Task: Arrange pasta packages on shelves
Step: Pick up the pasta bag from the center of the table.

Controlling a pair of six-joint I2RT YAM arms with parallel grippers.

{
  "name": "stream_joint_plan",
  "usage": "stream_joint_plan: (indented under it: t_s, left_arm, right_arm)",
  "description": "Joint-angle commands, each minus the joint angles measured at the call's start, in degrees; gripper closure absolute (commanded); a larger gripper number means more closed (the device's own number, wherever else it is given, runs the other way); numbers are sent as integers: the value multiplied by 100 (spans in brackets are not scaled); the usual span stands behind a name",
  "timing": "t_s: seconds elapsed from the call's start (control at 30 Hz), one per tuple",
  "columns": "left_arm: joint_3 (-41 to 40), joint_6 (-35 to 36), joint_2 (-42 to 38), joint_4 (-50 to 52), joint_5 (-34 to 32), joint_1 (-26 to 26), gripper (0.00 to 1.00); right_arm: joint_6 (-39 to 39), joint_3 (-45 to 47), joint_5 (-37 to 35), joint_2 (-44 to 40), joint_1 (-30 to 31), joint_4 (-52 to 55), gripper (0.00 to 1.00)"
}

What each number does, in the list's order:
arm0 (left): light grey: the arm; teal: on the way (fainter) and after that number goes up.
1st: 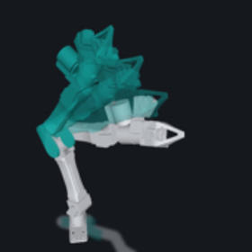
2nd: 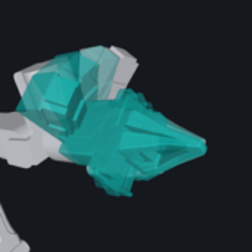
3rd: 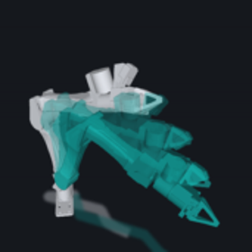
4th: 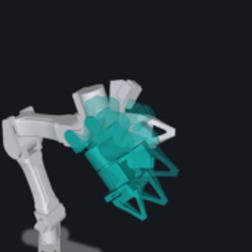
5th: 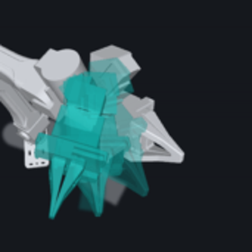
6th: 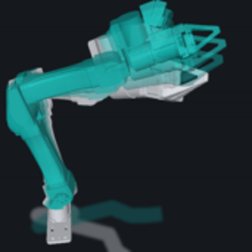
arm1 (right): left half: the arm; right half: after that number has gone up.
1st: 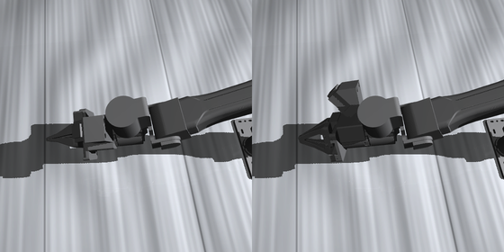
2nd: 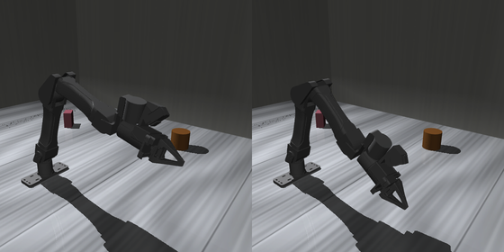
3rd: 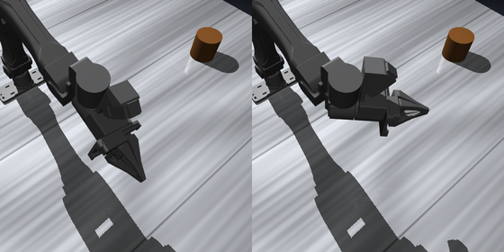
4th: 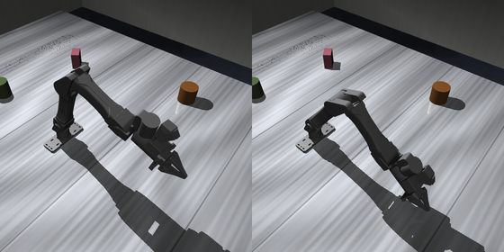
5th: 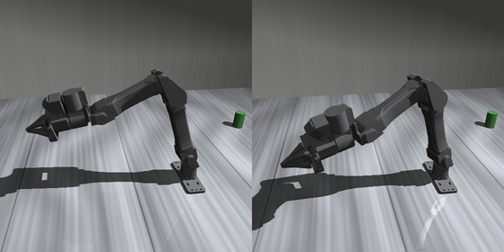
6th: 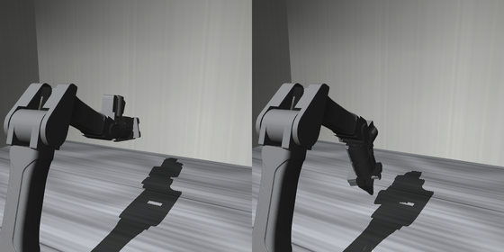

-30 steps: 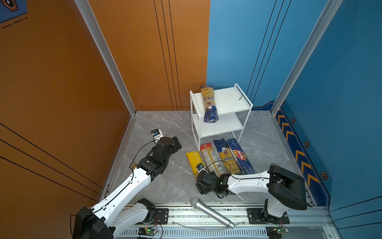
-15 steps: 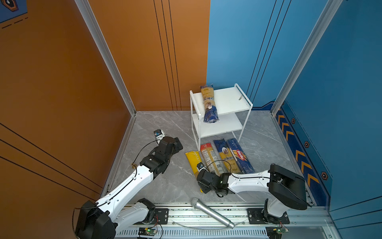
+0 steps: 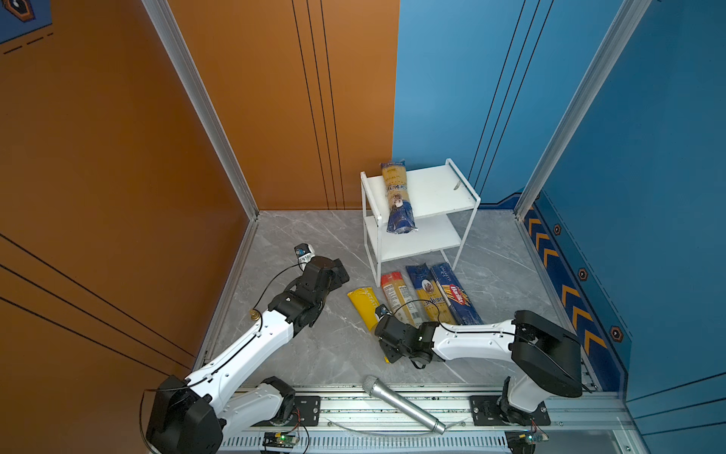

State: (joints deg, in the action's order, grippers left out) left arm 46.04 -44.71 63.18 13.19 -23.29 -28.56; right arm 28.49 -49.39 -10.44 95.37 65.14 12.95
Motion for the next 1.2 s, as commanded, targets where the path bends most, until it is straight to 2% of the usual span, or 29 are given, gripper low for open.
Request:
stream_joint_plan:
  t_s: [0.0,0.3,0.47,0.87,1.17]
  left_arm:
    - [127,-25,-6,115,41,52,2]
    - [147,15,-26,151,23,61,2]
    - [144,6,13,131,71,61,2]
    - [138,-64,95,130,100,70,2]
    - [217,-63,280,116,228,70,2]
  right_arm:
    - [-149,-149,7,9,-135,552,77]
    - [-225,-333,263,-244,-267,593,88]
    - [-335,-520,548,-348,-338,715,100]
    - [-535,-849,1008,-697,-537,1241,100]
    - [-674,-847,1116,-1345,-825,1763,100]
